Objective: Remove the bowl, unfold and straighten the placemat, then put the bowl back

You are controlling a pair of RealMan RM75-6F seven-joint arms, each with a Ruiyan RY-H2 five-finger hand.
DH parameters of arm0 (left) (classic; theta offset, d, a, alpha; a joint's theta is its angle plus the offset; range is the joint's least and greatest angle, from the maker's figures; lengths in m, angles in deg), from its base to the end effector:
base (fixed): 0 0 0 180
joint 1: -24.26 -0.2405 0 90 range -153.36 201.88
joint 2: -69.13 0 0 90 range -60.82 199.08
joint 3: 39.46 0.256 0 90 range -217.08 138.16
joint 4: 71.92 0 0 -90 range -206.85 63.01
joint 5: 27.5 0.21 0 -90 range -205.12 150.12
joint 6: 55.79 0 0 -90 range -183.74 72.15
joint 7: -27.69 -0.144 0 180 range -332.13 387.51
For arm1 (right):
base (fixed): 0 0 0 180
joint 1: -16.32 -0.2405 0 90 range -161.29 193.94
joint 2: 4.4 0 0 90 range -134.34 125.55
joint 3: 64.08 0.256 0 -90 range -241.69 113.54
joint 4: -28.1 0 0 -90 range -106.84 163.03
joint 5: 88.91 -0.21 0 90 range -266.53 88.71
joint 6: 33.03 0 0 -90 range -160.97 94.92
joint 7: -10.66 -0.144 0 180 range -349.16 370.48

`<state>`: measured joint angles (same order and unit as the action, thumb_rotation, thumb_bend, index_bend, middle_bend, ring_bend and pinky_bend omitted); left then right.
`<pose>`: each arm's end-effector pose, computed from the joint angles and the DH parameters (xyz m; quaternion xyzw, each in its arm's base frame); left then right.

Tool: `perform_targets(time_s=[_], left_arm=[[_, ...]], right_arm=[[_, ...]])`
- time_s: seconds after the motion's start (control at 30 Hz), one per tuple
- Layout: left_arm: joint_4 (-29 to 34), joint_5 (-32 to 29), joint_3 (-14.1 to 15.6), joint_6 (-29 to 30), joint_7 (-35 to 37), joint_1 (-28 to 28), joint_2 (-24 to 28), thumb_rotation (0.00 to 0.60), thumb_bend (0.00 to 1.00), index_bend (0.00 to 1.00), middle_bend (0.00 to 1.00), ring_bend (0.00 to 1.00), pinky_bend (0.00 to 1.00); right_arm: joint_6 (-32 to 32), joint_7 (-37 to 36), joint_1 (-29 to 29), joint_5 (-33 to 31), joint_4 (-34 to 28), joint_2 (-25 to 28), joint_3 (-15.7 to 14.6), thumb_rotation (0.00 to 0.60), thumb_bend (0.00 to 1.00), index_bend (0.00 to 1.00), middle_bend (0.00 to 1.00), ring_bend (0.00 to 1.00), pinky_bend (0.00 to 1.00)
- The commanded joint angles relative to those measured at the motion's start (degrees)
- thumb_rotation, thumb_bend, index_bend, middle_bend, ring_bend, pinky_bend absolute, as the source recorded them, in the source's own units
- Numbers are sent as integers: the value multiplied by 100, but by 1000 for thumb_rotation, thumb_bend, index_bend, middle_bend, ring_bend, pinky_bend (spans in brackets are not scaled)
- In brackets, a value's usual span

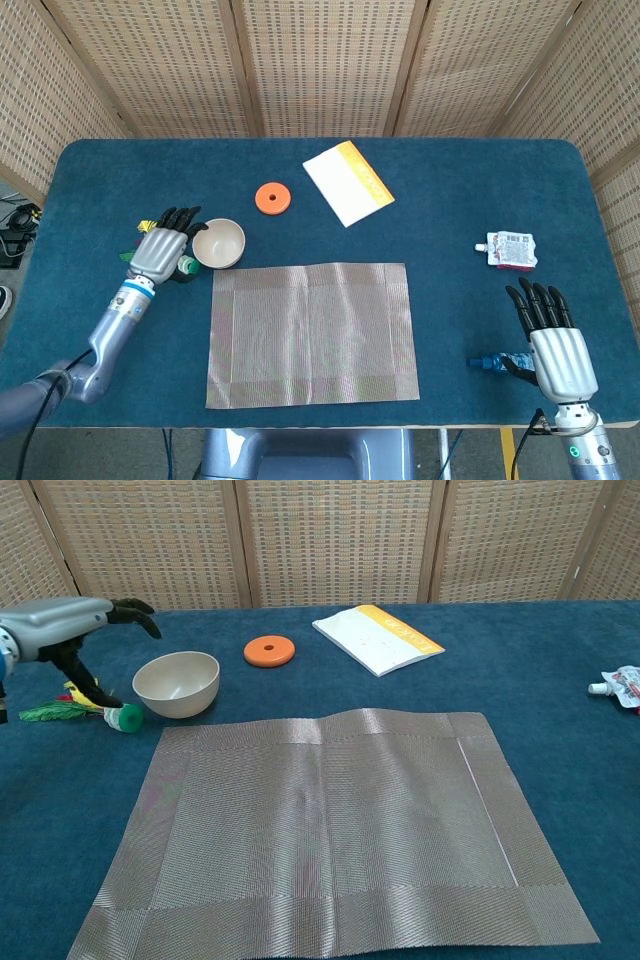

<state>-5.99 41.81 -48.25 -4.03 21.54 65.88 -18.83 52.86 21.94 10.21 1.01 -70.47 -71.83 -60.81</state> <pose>-0.2205 0.3882 0.0178 -0.7247 -0.3646 -0.3377 0.4774 -0.2684 -0.1854 0.1329 0.6223 -0.3479 0.4072 0.5709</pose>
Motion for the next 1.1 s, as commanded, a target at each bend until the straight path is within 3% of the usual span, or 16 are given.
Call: perform_targets(time_s=[0.03,0.3,0.53,0.73,0.83,0.97,1.1], left_arm=[[-548,-200,-153,-365,54,282,-461,600,202,278,0,0,0],[-969,-251,-151,-571,-43,419,-806,600,265,470,0,0,0],[-1074,-301,-152,-694,-44,433,-873,600,435,613,0,0,0],[-891,-208,-171,-545,-9,393,-747,600,467,669,0,0,0],[-612,-78,-187,-334,12,350,-593,600,467,671,0,0,0],[488,485,-67,149,1,258,-68,600,466,672,0,0,0],[1570,791,101,228,-294,248,362,600,466,670,0,0,0]], right_arm=[[-5,-8,-1,-13,7,-2,6,600,0,0,0,0,0],[-53,-57,-15,-80,38,5,24,600,0,0,0,0,0],[-70,-105,-22,-96,43,23,28,600,0,0,0,0,0],[-71,-121,-22,-86,34,30,21,600,0,0,0,0,0],[-68,-129,-21,-77,27,33,17,600,0,0,0,0,0],[-70,-142,-21,-65,13,40,9,600,0,0,0,0,0],[-68,-160,-22,-38,1,51,-3,600,0,0,0,0,0]])
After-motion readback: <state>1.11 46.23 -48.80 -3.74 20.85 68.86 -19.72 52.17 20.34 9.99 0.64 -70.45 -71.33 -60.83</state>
